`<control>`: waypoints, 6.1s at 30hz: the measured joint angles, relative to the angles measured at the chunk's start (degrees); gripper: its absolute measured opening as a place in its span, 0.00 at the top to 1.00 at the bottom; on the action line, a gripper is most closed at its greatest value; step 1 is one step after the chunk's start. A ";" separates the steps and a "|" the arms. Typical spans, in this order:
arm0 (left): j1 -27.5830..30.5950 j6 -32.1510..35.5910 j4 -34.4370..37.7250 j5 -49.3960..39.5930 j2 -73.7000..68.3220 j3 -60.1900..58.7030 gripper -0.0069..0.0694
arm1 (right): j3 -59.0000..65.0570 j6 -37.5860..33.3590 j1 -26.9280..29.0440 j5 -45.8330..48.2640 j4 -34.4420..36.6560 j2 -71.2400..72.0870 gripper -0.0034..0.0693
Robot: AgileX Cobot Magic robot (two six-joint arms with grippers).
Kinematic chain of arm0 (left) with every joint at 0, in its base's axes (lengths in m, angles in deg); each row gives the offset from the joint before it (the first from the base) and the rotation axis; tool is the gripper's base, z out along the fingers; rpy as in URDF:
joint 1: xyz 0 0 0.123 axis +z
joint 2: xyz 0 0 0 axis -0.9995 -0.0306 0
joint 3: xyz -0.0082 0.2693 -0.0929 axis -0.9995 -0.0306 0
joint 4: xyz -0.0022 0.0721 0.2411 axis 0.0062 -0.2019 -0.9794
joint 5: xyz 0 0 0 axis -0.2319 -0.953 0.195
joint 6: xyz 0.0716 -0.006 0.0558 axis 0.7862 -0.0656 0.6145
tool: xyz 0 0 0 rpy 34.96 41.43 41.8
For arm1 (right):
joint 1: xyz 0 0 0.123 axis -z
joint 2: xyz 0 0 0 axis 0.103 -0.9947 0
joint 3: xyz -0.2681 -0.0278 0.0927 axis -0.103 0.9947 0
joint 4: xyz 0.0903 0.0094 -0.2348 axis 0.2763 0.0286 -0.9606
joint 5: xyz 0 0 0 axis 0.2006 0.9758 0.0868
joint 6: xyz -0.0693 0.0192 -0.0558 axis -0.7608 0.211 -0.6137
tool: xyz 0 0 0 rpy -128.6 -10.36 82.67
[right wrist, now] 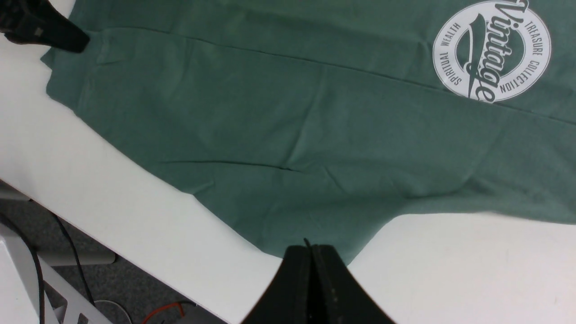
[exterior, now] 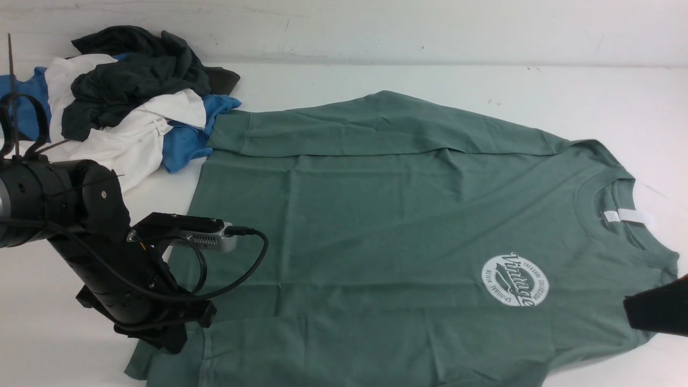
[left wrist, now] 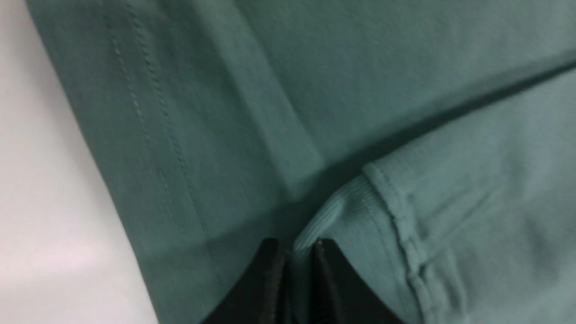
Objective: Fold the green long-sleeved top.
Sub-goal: Use the left arm to clamp the cuff closest to it, then use the left arm to drag and place the cuff at the centered position on the left edge of the fabric, then use the left arm to clamp the cuff farthest from it, then use the left arm to drag and drop the cuff onto the cuff closest to the left arm
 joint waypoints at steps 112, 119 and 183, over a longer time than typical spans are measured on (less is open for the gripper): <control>2.87 -30.41 -16.80 4.52 -50.86 80.65 0.39 | -9.56 14.70 -21.47 -4.42 -18.35 -8.75 0.97; 2.92 -30.52 -16.80 6.06 -50.97 80.65 0.52 | -9.56 14.70 -21.47 -4.42 -18.35 -8.75 0.97; -5.63 -27.79 -17.91 -22.32 -11.25 40.97 0.90 | -9.56 19.63 -21.47 -8.25 -24.45 -9.74 0.97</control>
